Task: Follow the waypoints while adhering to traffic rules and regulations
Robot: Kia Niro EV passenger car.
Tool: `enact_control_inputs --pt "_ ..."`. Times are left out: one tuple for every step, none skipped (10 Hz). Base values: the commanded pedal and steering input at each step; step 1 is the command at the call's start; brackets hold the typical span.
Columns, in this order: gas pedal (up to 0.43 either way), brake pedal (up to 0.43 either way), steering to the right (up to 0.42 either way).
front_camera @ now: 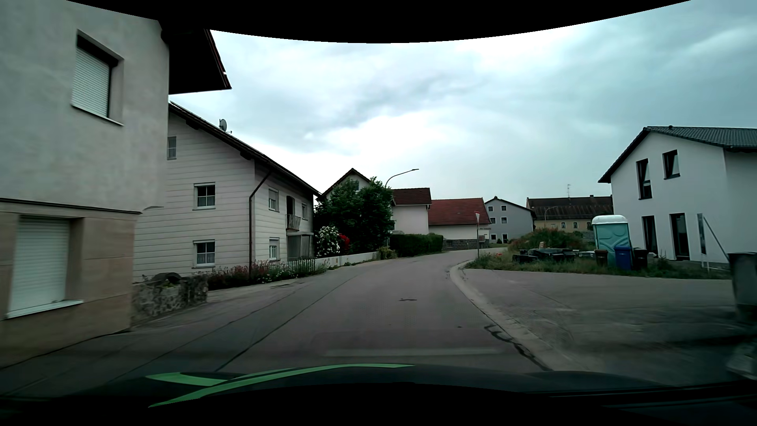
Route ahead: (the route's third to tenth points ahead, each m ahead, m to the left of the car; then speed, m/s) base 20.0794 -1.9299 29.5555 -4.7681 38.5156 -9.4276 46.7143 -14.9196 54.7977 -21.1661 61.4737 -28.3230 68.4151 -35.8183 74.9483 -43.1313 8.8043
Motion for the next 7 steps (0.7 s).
enact_control_inputs --pt "0.118 0.000 0.040" --pt "0.118 0.000 0.040" --pt "0.118 0.000 0.040" --pt "0.118 0.000 0.041" --pt "0.118 0.000 0.043" --pt "0.118 0.000 0.045" --pt "0.118 0.000 0.048"
